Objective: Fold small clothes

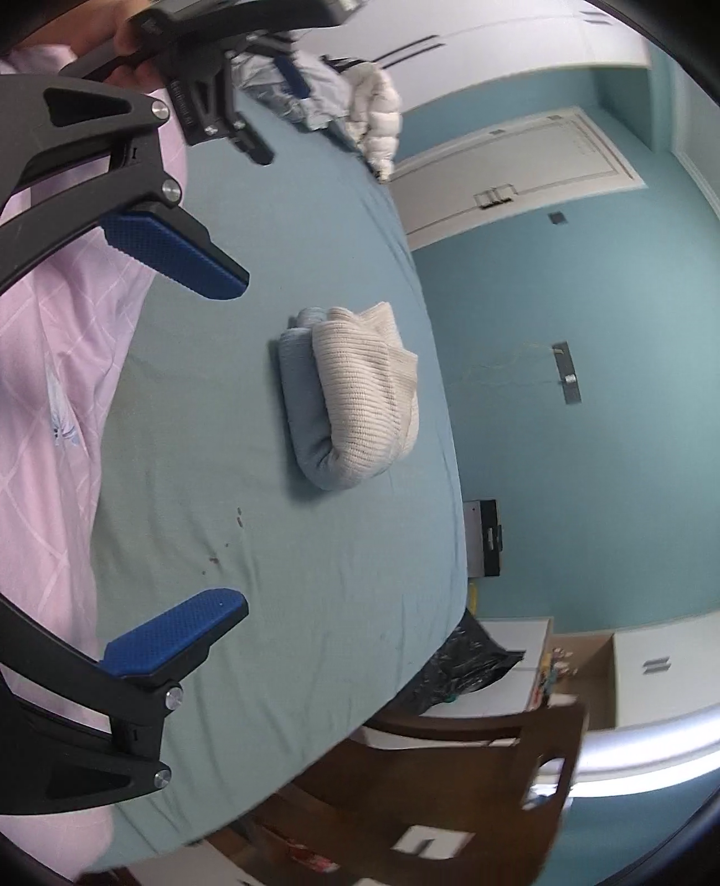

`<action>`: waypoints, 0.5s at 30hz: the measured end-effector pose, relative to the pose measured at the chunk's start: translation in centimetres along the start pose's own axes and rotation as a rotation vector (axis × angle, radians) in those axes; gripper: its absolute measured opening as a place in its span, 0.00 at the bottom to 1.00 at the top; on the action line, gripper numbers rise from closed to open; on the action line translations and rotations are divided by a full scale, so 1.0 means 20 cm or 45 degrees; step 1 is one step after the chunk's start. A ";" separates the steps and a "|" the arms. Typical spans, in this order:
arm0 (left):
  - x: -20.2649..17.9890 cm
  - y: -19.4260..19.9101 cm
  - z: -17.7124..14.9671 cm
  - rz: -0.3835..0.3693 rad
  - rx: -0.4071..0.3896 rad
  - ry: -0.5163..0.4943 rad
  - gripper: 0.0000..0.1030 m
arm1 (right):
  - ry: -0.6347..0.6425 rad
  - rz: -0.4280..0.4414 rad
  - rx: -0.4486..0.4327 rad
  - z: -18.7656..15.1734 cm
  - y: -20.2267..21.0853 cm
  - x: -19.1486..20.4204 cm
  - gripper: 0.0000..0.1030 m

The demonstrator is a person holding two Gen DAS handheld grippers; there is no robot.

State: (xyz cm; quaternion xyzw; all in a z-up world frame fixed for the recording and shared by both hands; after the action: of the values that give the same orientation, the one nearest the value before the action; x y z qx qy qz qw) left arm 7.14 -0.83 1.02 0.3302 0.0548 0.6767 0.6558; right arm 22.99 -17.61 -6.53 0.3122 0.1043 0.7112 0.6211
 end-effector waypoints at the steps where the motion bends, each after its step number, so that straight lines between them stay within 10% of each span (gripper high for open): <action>1: 0.01 -0.03 -0.01 0.008 -0.002 0.004 1.00 | 0.019 -0.006 -0.015 0.00 -0.01 0.02 0.99; 15: 0.03 -0.42 -0.20 -0.067 0.090 0.130 1.00 | 0.045 -0.007 0.075 -0.12 -0.42 0.05 0.99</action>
State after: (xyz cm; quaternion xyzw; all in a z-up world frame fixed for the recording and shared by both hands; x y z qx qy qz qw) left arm 12.26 2.28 -6.15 0.3166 0.1205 0.6729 0.6576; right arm 28.55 -14.37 -12.57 0.3173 0.1369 0.7117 0.6116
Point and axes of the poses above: each gripper's, at about its wrist camera, not at the fingertips, and y roughly against the way its jaws point, x to its left, z to its top, the point moved 10 cm from there along -y, roughly the way its jaws point, and after that the axes turned 6 degrees about -y, right-handed, at the moved point
